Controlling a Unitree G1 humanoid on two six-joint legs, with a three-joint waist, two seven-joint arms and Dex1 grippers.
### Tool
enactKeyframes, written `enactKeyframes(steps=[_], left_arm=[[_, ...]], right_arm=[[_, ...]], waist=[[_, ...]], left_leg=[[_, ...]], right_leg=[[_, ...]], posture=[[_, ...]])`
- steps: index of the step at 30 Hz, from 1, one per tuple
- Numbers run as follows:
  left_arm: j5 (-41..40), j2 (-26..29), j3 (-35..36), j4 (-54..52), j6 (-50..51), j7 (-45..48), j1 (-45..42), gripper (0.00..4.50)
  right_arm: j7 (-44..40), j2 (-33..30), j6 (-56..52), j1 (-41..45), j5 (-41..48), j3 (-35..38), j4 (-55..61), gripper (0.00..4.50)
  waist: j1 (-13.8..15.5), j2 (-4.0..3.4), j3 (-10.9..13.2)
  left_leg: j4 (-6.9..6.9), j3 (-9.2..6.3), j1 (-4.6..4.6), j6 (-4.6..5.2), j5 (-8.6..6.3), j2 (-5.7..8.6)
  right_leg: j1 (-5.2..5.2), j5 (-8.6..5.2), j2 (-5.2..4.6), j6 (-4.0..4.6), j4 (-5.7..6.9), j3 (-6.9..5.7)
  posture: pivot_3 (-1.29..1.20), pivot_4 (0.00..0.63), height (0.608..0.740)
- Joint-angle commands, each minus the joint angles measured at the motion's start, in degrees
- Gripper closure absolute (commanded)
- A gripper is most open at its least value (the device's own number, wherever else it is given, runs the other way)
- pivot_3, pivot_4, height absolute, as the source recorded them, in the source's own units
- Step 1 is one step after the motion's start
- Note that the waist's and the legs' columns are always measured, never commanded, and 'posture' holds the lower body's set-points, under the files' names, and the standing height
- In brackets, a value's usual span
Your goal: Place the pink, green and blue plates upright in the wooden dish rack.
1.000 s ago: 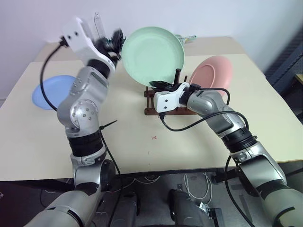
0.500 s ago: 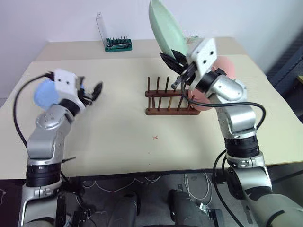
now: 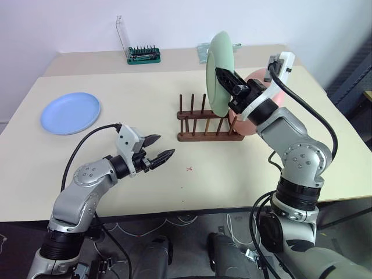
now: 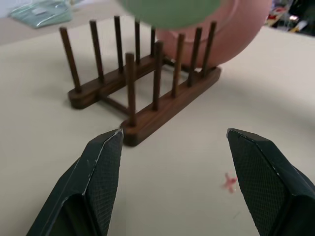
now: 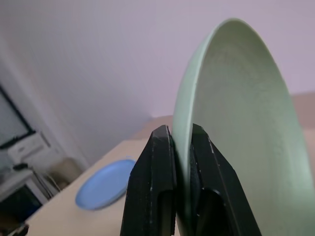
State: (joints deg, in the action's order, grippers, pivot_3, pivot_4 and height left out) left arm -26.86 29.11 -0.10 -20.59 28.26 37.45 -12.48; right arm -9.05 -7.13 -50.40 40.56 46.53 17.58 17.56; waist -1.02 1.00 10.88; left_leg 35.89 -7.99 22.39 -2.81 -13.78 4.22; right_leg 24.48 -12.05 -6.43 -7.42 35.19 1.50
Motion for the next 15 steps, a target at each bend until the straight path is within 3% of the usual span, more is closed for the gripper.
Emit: enactKeyframes(steps=[1, 12, 15], left_arm=[[-0.3, -0.6, -0.5, -1.8, -0.3, 0.3, -1.4, 1.07], [-0.2, -1.1, -1.0, -2.7, -0.1, -0.2, -0.9, 1.07], [-0.2, -1.2, -1.0, -3.0, 0.0, -0.4, -0.8, 1.01]], right_arm=[[2.2, 0.9, 0.2, 0.6, 3.2, 0.9, 1.0, 4.5], [9.7, 0.8, -0.8, 3.0, 5.5, 2.2, -5.6, 4.5], [10.6, 0.7, -1.0, 3.5, 6.4, 1.7, -5.7, 3.46]], waist=[[0.0, 0.0, 0.0], [-0.1, -0.01, 0.0], [-0.1, -0.01, 0.0]], left_leg=[[0.0, 0.0, 0.0, 0.0, 0.0, 0.0], [0.0, 0.01, 0.0, 0.01, 0.0, 0.0], [0.0, 0.01, 0.0, 0.01, 0.0, 0.0]], right_leg=[[0.0, 0.0, 0.0, 0.0, 0.0, 0.0], [0.0, 0.0, 0.0, 0.0, 0.0, 0.0], [0.0, 0.0, 0.0, 0.0, -0.01, 0.0]], posture=[[0.0, 0.15, 0.74], [0.0, 0.15, 0.74], [0.0, 0.15, 0.74]])
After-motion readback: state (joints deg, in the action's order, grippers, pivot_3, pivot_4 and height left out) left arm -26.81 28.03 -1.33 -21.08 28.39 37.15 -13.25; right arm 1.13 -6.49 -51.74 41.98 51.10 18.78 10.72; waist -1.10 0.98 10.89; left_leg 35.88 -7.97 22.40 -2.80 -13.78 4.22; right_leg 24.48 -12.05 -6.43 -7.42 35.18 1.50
